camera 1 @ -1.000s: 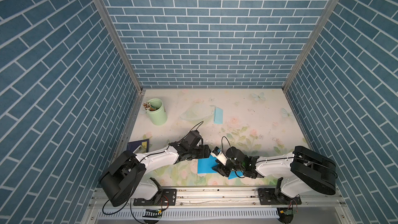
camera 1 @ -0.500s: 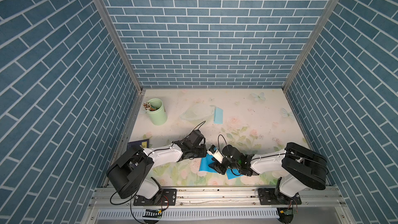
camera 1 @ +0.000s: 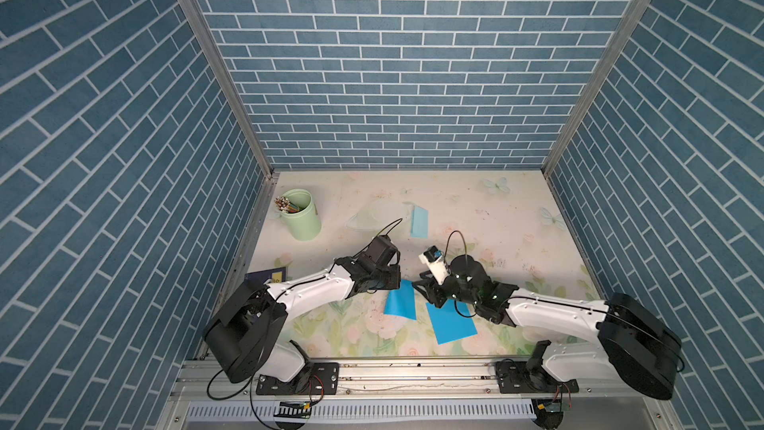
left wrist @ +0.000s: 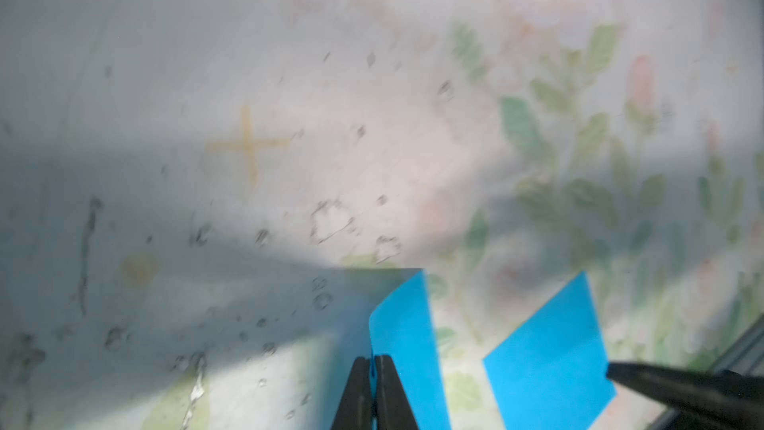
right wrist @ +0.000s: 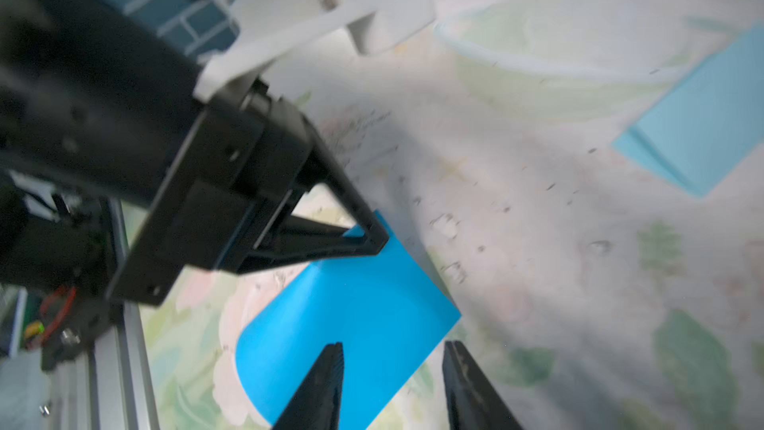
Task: Fold the square paper along the opposite sides
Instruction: Pick up the paper from the center of the board, then fold the paper.
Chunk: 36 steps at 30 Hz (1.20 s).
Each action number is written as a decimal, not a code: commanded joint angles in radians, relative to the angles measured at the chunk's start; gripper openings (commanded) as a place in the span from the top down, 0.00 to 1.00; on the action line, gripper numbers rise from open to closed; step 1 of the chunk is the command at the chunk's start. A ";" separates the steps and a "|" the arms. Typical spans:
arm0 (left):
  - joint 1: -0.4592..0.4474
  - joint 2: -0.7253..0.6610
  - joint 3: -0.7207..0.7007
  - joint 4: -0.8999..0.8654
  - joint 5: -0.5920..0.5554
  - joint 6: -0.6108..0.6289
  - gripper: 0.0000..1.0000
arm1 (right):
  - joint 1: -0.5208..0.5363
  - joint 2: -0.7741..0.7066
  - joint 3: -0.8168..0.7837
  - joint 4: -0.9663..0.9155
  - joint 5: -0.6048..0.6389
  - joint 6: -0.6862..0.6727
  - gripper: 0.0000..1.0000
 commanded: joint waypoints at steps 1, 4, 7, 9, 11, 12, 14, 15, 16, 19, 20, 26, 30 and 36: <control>0.022 -0.054 0.078 -0.028 0.046 0.104 0.94 | -0.082 -0.062 0.023 -0.002 -0.121 0.136 0.54; 0.078 -0.096 0.110 0.019 0.147 0.133 0.95 | -0.167 -0.070 0.018 0.094 -0.280 0.251 0.51; 0.127 -0.130 0.125 0.099 0.250 0.130 0.96 | -0.244 -0.035 -0.005 0.279 -0.447 0.403 0.47; 0.142 -0.140 0.144 0.130 0.291 0.127 0.96 | -0.279 0.006 -0.018 0.402 -0.523 0.498 0.42; 0.145 -0.140 0.160 0.142 0.308 0.127 0.95 | -0.299 0.037 -0.023 0.487 -0.567 0.562 0.37; 0.145 -0.139 0.164 0.147 0.313 0.127 0.95 | -0.305 0.052 -0.026 0.519 -0.580 0.588 0.35; 0.146 -0.142 0.163 0.161 0.317 0.121 0.95 | -0.310 0.073 -0.022 0.562 -0.597 0.618 0.33; 0.147 -0.143 0.161 0.169 0.319 0.116 0.95 | -0.310 0.085 -0.018 0.578 -0.605 0.628 0.32; 0.147 -0.143 0.158 0.176 0.319 0.112 0.95 | -0.310 0.095 -0.015 0.591 -0.612 0.641 0.32; 0.150 -0.149 0.151 0.196 0.318 0.102 0.95 | -0.310 0.123 -0.009 0.632 -0.632 0.676 0.33; 0.151 -0.151 0.151 0.199 0.316 0.101 0.94 | -0.310 0.130 -0.007 0.643 -0.638 0.687 0.33; 0.167 -0.176 0.150 0.216 0.302 0.094 0.94 | -0.362 0.108 -0.034 0.572 -0.643 0.639 0.33; 0.172 -0.185 0.150 0.214 0.302 0.094 0.94 | -0.385 0.081 -0.034 0.499 -0.624 0.592 0.33; 0.172 -0.168 0.142 0.242 0.311 0.084 0.94 | -0.370 0.105 -0.019 0.589 -0.647 0.658 0.40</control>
